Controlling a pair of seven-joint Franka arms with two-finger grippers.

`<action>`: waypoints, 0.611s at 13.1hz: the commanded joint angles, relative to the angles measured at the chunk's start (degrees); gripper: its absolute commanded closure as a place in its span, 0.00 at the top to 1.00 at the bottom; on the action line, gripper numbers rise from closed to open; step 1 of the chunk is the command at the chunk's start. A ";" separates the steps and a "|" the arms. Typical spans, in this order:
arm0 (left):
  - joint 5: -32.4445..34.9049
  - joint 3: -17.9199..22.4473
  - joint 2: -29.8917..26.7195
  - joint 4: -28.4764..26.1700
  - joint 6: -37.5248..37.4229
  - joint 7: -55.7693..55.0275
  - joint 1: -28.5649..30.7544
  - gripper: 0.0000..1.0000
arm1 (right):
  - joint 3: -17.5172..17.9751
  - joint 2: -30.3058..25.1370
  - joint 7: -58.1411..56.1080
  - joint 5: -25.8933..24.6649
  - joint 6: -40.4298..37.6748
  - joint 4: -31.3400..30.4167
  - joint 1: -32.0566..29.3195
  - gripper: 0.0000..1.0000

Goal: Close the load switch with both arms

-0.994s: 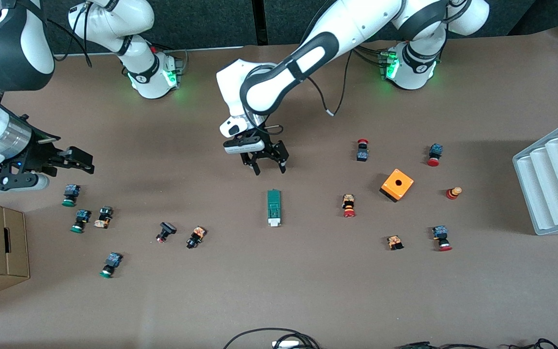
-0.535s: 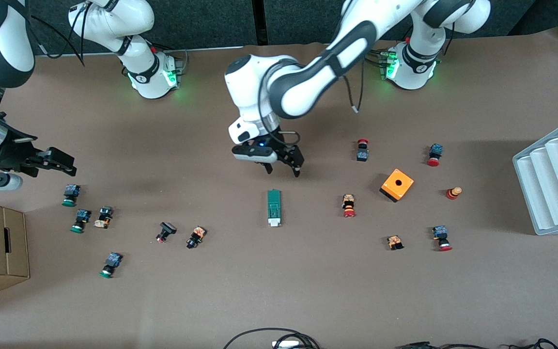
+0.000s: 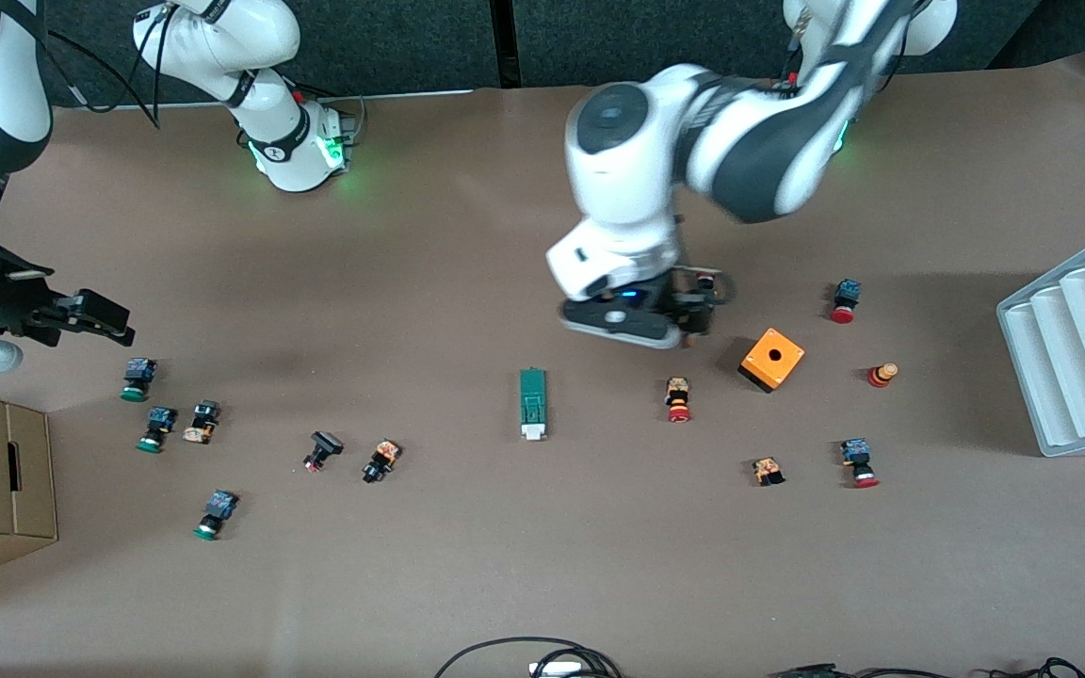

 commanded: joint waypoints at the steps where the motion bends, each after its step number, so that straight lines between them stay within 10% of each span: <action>1: -5.59 -0.59 -4.35 -1.11 -4.41 6.21 6.83 1.00 | 0.52 0.96 -0.03 -1.21 0.08 1.99 -0.15 1.00; 8: -15.10 -0.59 -7.26 -1.19 -5.22 13.05 21.96 1.00 | 0.70 0.87 -0.03 -1.29 -0.18 2.08 -0.06 1.00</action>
